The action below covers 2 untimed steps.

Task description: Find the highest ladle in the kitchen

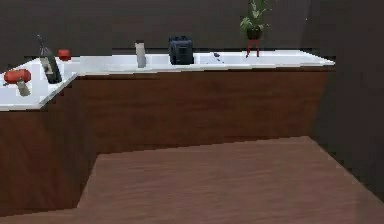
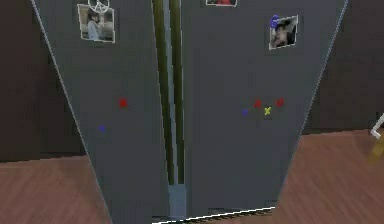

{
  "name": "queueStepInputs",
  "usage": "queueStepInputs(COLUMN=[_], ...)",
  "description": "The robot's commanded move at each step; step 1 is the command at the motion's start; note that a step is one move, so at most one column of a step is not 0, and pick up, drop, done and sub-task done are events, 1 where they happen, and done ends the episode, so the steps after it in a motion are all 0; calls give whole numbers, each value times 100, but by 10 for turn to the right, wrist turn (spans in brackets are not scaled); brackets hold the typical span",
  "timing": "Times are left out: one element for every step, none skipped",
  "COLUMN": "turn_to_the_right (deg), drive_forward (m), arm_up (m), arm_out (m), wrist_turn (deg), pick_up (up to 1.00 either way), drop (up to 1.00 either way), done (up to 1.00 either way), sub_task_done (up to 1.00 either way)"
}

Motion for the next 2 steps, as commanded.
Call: queueStepInputs(turn_to_the_right=[0,0], drive_forward=[100,30], arm_up=[0,0], arm_out=[0,0], wrist_turn=[0,0], pick_up=[0,0], drop=[0,0], done=[0,0], sub_task_done=[0,0])
